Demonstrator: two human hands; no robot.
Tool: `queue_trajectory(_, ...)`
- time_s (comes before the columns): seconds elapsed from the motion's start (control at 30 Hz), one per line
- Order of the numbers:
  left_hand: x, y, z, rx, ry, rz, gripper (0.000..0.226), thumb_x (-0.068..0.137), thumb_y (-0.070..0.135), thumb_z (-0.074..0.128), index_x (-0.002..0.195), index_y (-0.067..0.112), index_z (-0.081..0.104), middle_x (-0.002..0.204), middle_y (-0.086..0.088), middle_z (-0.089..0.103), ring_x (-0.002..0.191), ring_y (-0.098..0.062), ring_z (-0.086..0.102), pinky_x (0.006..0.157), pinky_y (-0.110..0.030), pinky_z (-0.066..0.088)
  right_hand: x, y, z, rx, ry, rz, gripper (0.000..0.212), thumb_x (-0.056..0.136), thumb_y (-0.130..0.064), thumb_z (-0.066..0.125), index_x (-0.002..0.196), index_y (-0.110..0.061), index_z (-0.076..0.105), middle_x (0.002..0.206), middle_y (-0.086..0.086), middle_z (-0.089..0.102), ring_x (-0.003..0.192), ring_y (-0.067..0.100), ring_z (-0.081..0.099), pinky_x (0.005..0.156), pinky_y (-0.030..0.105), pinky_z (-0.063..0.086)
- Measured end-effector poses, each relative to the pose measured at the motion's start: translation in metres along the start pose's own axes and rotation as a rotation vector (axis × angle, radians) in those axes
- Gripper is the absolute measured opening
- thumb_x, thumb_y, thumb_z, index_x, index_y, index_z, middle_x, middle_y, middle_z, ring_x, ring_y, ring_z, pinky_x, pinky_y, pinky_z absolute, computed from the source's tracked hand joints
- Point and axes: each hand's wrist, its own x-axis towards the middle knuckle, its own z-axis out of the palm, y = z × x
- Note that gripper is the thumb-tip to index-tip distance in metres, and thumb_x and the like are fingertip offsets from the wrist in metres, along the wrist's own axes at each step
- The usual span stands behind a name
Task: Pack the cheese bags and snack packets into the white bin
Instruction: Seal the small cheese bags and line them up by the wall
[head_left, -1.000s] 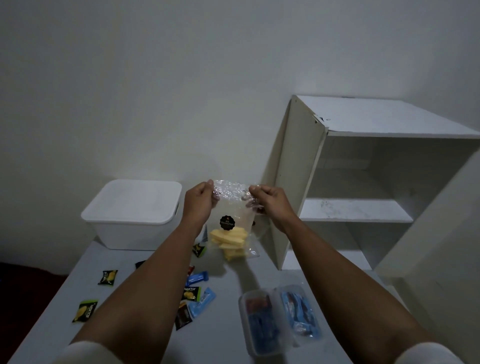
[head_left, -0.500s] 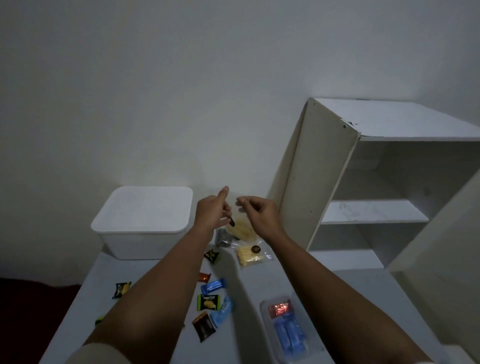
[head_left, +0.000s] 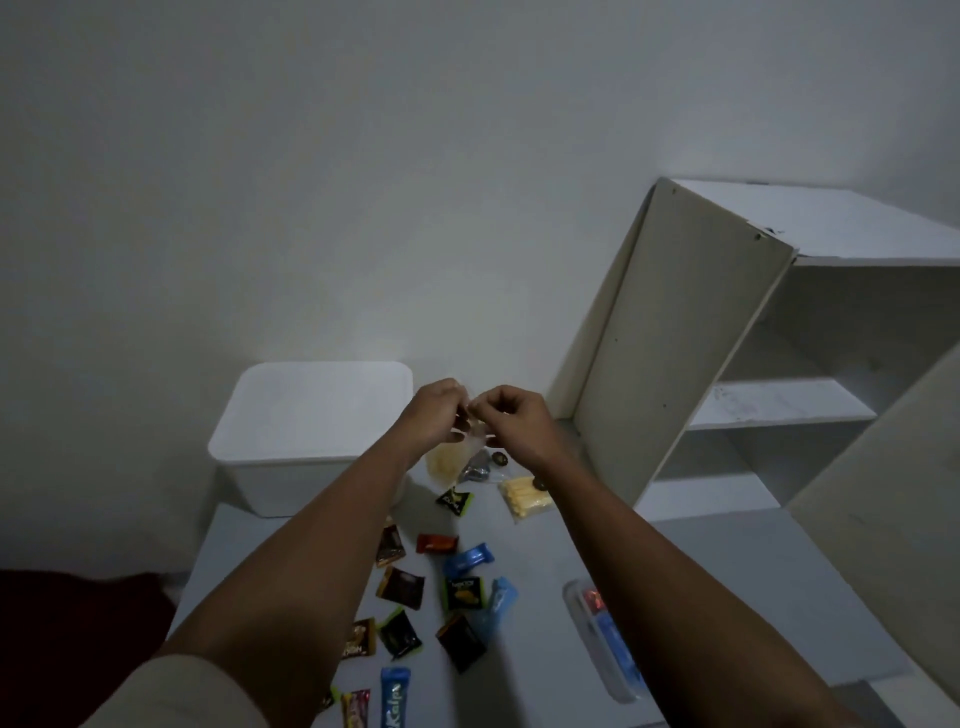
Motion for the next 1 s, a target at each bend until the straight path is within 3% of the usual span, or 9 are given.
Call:
queue_trajectory(0.07, -0.001, -0.004, -0.008, 0.096, -0.036, 0.039, 0.025, 0.101, 0.016, 0.040, 0.081, 0.011, 0.055, 0.084, -0.013, 0.066, 0.079, -0.026, 0.064, 0.082, -0.041, 0.055, -0.001, 0.000, 0.008, -0.033, 0.012, 0.027, 0.016, 0.093, -0.019, 0.068, 0.090, -0.004, 0.070, 0.090, 0.017, 0.073, 0.074, 0.026, 0.072, 0.057, 0.032, 0.057)
queue_trajectory(0.13, -0.003, -0.007, -0.014, 0.175, -0.060, 0.074, 0.029, 0.105, 0.018, 0.037, 0.081, 0.013, 0.053, 0.087, -0.012, 0.065, 0.082, -0.025, 0.064, 0.086, -0.043, 0.056, -0.003, -0.001, 0.015, -0.057, 0.025, 0.040, 0.016, 0.096, -0.015, 0.065, 0.092, 0.000, 0.068, 0.089, 0.019, 0.073, 0.068, 0.017, 0.068, 0.053, 0.023, 0.051)
queue_trajectory(0.23, -0.002, -0.011, -0.024, 0.238, -0.102, 0.106, 0.033, 0.108, 0.022, 0.036, 0.082, 0.015, 0.053, 0.091, -0.010, 0.066, 0.085, -0.024, 0.065, 0.089, -0.044, 0.055, -0.002, -0.002, 0.022, -0.082, 0.037, 0.032, 0.021, 0.098, -0.016, 0.063, 0.093, 0.003, 0.069, 0.087, 0.019, 0.073, 0.067, 0.017, 0.067, 0.057, 0.026, 0.056)
queue_trajectory(0.37, -0.001, -0.013, -0.027, 0.308, -0.183, 0.125, 0.033, 0.109, 0.023, 0.036, 0.084, 0.014, 0.055, 0.092, -0.012, 0.068, 0.086, -0.022, 0.065, 0.088, -0.043, 0.055, 0.008, -0.005, 0.025, -0.008, 0.079, 0.065, 0.020, 0.098, -0.013, 0.064, 0.094, 0.005, 0.069, 0.090, 0.024, 0.072, 0.071, 0.028, 0.066, 0.068, 0.041, 0.058)
queue_trajectory(0.47, -0.005, -0.012, -0.024, 0.345, -0.223, 0.144, 0.035, 0.109, 0.021, 0.036, 0.083, 0.013, 0.057, 0.090, -0.013, 0.068, 0.082, -0.022, 0.064, 0.085, -0.044, 0.054, 0.017, -0.005, 0.024, 0.029, 0.087, 0.102, 0.018, 0.097, -0.011, 0.065, 0.094, 0.006, 0.070, 0.093, 0.028, 0.071, 0.073, 0.030, 0.064, 0.069, 0.041, 0.057)
queue_trajectory(0.6, -0.002, -0.013, -0.028, 0.369, -0.124, 0.158, 0.027, 0.103, 0.021, 0.042, 0.084, 0.010, 0.058, 0.080, -0.010, 0.066, 0.074, -0.024, 0.062, 0.081, -0.053, 0.057, 0.019, -0.007, 0.025, 0.080, 0.062, 0.131, 0.018, 0.098, -0.008, 0.064, 0.099, 0.009, 0.069, 0.094, 0.030, 0.070, 0.075, 0.028, 0.067, 0.071, 0.037, 0.060)
queue_trajectory(0.73, 0.006, -0.010, -0.030, 0.277, 0.008, 0.125, 0.023, 0.101, 0.018, 0.041, 0.089, 0.004, 0.056, 0.077, -0.011, 0.063, 0.070, -0.027, 0.059, 0.077, -0.060, 0.057, 0.016, -0.012, 0.030, 0.113, 0.027, 0.117, 0.018, 0.098, -0.003, 0.063, 0.105, 0.012, 0.068, 0.086, 0.019, 0.070, 0.070, 0.019, 0.070, 0.062, 0.023, 0.059)
queue_trajectory(0.87, 0.009, -0.008, -0.029, 0.275, 0.030, 0.149, 0.025, 0.103, 0.022, 0.041, 0.088, 0.008, 0.056, 0.081, -0.015, 0.064, 0.077, -0.041, 0.066, 0.081, -0.061, 0.059, 0.016, -0.014, 0.029, 0.138, 0.012, 0.154, 0.012, 0.093, 0.001, 0.066, 0.104, 0.006, 0.070, 0.087, 0.015, 0.073, 0.072, 0.018, 0.072, 0.071, 0.033, 0.063)
queue_trajectory(1.0, 0.010, -0.001, -0.032, 0.221, 0.066, 0.158, 0.025, 0.104, 0.022, 0.044, 0.090, 0.004, 0.055, 0.080, -0.011, 0.065, 0.073, -0.028, 0.064, 0.086, -0.055, 0.059, 0.014, -0.018, 0.025, 0.061, -0.052, 0.200, 0.015, 0.092, 0.000, 0.067, 0.103, 0.009, 0.071, 0.088, 0.018, 0.073, 0.072, 0.017, 0.070, 0.069, 0.028, 0.060)
